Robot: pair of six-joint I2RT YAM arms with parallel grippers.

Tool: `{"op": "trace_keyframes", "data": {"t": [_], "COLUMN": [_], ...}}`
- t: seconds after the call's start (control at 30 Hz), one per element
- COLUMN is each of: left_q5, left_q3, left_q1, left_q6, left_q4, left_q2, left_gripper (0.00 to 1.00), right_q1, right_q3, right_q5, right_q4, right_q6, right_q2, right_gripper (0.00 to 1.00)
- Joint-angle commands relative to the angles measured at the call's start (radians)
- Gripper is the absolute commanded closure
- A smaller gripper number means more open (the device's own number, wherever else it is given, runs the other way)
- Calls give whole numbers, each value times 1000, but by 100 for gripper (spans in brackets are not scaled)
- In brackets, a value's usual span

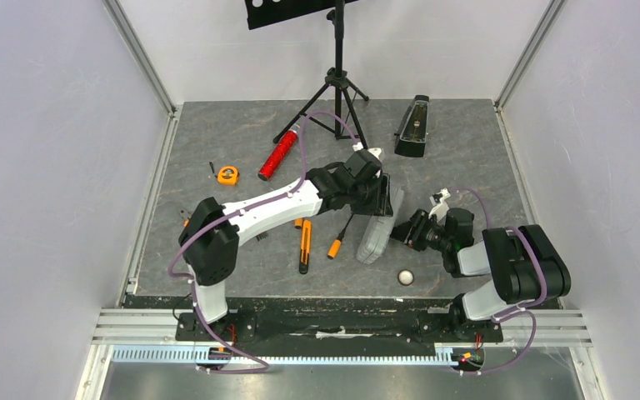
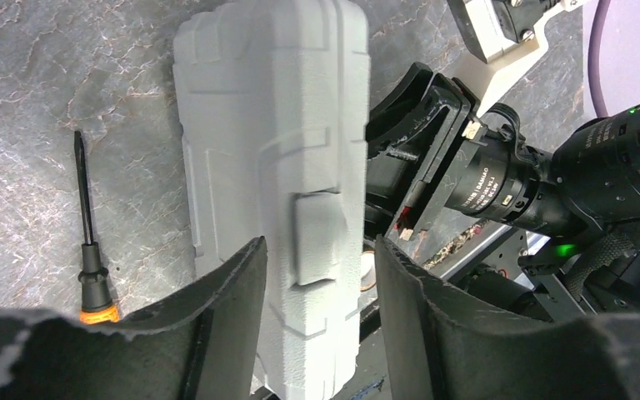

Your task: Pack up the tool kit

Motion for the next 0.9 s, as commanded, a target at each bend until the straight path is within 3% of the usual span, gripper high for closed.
{"op": "trace_keyframes", "data": {"t": [0.0, 0.07, 0.2, 0.6, 0.87], "left_q5": [5, 2, -4, 55, 169], "left_q3": [-18, -26, -46, -192, -349], "left_q1": [-2, -1, 0, 68, 153], "left_q6": [-27, -27, -22, -84, -141], "left_q4": [38, 38, 36, 181, 349], "left_q2": [-55, -60, -66, -168, -269], "left_gripper": [46, 53, 54, 24, 20], "right_q1": [2, 3, 5, 8, 14], "right_q3": [22, 29, 55, 195, 308], "right_q5": [55, 62, 84, 204, 321], "right_q4": [-51, -75, -151, -502, -777], "right_q6": [-39, -51, -82, -226, -281], "right_q2": [8, -4, -36, -222, -381], "right_gripper": [62, 62, 62, 56, 44]}}
